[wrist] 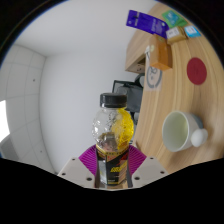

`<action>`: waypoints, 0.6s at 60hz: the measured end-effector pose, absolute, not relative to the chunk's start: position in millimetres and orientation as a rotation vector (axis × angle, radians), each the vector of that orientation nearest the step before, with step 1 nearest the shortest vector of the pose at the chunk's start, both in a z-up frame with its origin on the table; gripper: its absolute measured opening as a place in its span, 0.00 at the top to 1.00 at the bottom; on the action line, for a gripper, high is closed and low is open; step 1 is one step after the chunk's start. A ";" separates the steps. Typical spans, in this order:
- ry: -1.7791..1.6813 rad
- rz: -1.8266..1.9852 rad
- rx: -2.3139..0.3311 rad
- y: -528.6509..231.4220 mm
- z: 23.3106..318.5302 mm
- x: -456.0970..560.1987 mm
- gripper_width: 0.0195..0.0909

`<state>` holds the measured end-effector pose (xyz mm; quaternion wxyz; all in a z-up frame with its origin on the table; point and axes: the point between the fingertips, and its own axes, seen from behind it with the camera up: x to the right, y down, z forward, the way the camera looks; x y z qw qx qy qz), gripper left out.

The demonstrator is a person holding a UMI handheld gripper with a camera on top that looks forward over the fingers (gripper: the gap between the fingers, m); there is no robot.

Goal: Pour water

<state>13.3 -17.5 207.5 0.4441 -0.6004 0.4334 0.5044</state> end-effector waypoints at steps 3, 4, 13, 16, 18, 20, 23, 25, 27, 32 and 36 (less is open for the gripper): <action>0.942 1.091 -1.534 -17.3 224.4 39.1 0.77; 0.900 1.034 -1.548 -16.6 229.5 47.0 0.76; 0.578 0.477 -1.647 -12.6 253.2 132.4 0.76; 0.493 0.311 -1.668 -13.7 250.3 159.6 0.76; 0.450 0.210 -1.687 -15.2 244.4 177.5 0.76; 0.412 0.116 -1.707 -16.5 236.5 194.5 0.76; 0.356 0.002 -1.734 -19.7 221.0 219.0 0.76; 0.325 -0.071 -1.761 -19.7 207.4 231.8 0.76; 0.292 -0.135 -1.788 -20.2 193.0 242.3 0.76; 0.217 -0.225 -1.833 -22.1 154.5 260.4 0.76; 0.204 -0.237 -1.866 -23.0 124.5 266.1 0.76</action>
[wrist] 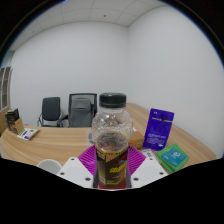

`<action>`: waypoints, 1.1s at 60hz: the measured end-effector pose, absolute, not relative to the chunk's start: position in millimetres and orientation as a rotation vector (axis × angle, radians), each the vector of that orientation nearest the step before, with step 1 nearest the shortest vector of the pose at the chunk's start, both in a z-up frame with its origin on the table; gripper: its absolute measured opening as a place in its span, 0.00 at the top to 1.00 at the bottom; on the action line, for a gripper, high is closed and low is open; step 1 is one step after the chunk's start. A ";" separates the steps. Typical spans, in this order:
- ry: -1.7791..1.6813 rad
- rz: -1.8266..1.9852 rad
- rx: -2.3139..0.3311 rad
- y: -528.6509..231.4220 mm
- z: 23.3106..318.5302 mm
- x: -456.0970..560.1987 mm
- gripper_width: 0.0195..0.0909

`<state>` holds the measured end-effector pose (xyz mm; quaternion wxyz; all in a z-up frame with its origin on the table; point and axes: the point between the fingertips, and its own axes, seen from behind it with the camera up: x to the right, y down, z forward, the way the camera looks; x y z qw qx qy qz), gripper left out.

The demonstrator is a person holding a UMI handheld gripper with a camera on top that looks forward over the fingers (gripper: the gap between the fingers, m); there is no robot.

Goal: Pour water

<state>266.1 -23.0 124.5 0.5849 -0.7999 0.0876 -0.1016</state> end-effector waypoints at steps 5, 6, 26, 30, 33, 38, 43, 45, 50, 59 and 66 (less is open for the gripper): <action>0.212 -0.230 -1.897 -27.2 95.4 272.0 0.76; 0.215 -0.232 -1.907 -28.3 89.2 273.5 0.76; 0.293 -0.212 -1.966 -46.2 79.9 278.1 0.07; 0.306 -0.226 -1.987 -60.9 88.1 275.6 0.10; 0.306 -0.237 -1.998 -75.6 98.5 269.0 0.07; 0.303 -0.261 -2.017 -108.5 118.9 248.2 0.07; 0.299 -0.252 -2.042 -146.1 141.4 225.8 0.07; 0.307 -0.257 -2.045 -167.9 153.0 207.6 0.07; 0.311 -0.234 -2.062 -217.5 175.9 169.6 0.08; 0.294 -0.219 -2.101 -299.4 204.4 116.0 0.07; 0.258 -0.209 -2.108 -347.0 220.0 90.9 0.07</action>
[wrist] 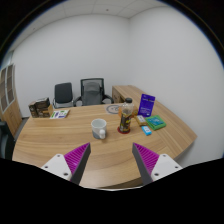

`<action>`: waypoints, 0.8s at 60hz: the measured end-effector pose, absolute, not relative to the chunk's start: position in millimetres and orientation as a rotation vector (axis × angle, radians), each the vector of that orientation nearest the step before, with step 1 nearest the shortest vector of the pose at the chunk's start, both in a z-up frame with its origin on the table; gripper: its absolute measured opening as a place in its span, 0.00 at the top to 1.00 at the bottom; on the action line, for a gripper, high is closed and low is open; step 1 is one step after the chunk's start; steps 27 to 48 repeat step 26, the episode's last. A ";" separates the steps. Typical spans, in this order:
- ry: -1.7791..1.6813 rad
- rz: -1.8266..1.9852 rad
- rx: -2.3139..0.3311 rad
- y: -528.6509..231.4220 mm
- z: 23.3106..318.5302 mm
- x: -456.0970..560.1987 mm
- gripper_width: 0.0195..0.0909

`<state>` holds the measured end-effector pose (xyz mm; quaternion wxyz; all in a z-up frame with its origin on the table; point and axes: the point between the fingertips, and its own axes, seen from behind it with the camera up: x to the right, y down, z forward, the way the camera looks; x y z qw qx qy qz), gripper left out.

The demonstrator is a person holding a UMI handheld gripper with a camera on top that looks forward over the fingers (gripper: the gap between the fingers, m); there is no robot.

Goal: Pour water

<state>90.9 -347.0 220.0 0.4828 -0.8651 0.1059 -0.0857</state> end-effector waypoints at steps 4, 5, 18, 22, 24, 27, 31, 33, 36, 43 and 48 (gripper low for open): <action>0.239 -0.222 -2.103 -365.2 224.3 88.7 0.08; 0.236 -0.229 -2.102 -369.3 225.1 86.8 0.08; 0.241 -0.248 -2.090 -401.2 235.3 88.3 0.08; 0.238 -0.259 -2.080 -404.7 239.4 89.4 0.08; 0.230 -0.263 -2.079 -406.2 240.5 89.2 0.07; 0.224 -0.269 -2.082 -407.8 240.8 89.8 0.07; 0.224 -0.269 -2.082 -407.8 240.8 89.8 0.07; 0.224 -0.269 -2.082 -407.8 240.8 89.8 0.07; 0.224 -0.269 -2.082 -407.8 240.8 89.8 0.07; 0.224 -0.269 -2.082 -407.8 240.8 89.8 0.07; 0.224 -0.269 -2.082 -407.8 240.8 89.8 0.07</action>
